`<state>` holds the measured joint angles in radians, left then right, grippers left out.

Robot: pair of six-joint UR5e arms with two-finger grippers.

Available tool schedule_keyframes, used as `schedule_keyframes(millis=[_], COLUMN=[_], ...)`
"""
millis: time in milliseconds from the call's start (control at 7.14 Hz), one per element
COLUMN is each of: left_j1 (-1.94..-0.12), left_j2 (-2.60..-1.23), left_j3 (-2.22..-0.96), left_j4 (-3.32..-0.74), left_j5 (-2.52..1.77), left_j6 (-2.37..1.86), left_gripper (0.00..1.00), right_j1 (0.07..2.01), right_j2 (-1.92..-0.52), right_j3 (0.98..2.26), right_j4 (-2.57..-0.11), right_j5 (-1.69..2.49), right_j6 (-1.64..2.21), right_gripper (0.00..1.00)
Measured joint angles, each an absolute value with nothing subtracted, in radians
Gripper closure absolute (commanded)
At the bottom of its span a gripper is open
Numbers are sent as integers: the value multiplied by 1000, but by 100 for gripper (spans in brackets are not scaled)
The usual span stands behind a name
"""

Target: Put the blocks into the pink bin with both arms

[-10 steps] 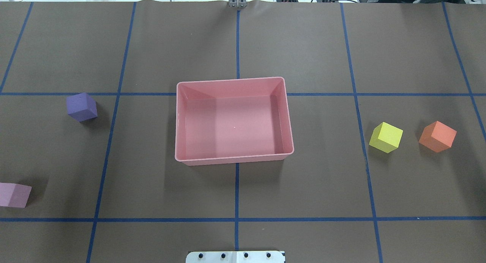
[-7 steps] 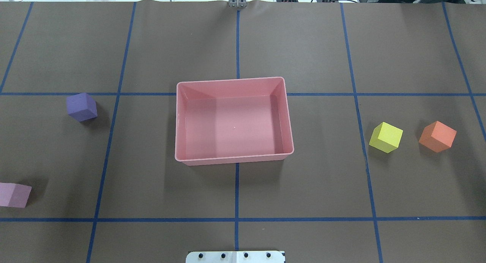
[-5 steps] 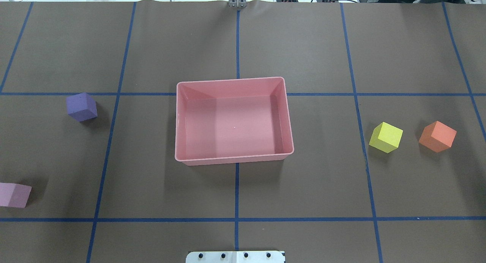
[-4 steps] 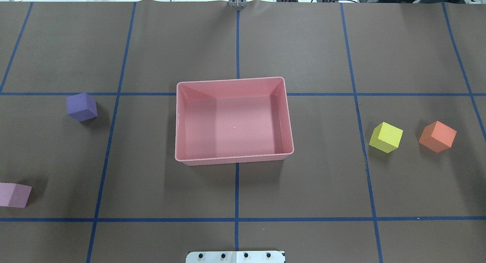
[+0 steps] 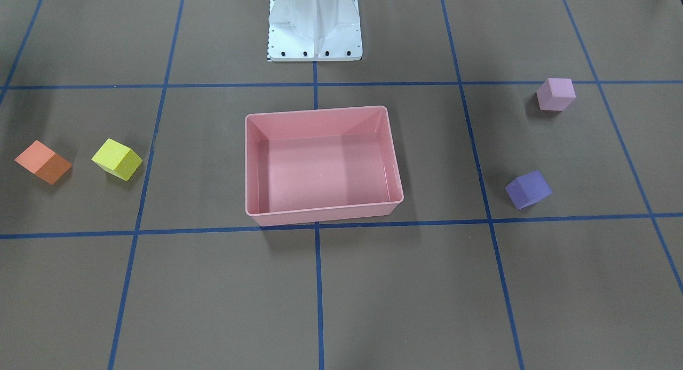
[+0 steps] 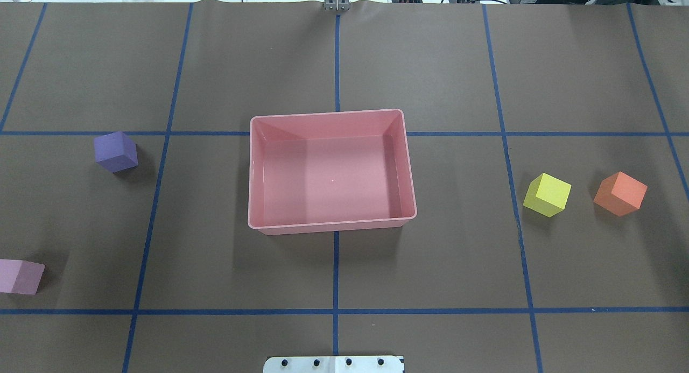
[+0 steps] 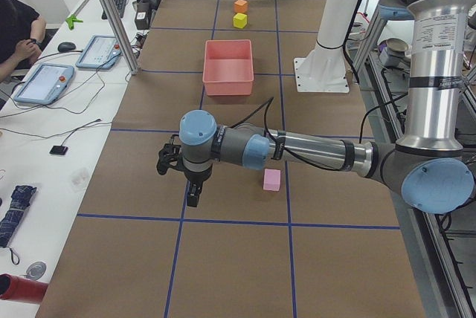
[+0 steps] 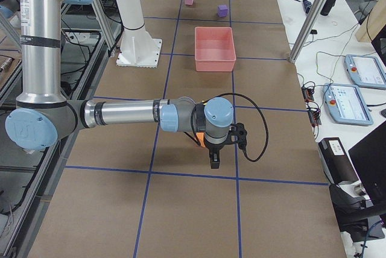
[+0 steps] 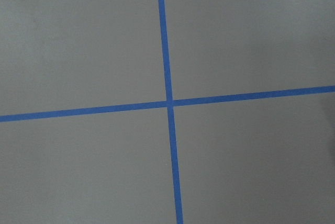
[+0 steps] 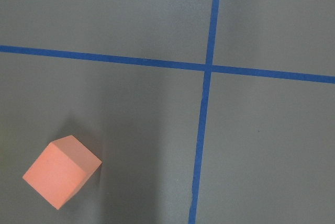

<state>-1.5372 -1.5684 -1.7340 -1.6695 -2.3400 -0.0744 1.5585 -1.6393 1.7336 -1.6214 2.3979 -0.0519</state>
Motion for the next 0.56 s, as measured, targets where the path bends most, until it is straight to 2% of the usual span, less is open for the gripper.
schedule_keyframes(millis=[560], left_j1=[-1478], left_j2=[-1548], left_j3=[-1761], left_j4=[-1733], left_j5=[-2479], left_j6=[-223], left_gripper=[0], right_j1=[1558], right_j2=[-1637], right_j3=[1734], right_j4=[-1621], right_j5=[2398], right_j6=[-50], right_gripper=[0])
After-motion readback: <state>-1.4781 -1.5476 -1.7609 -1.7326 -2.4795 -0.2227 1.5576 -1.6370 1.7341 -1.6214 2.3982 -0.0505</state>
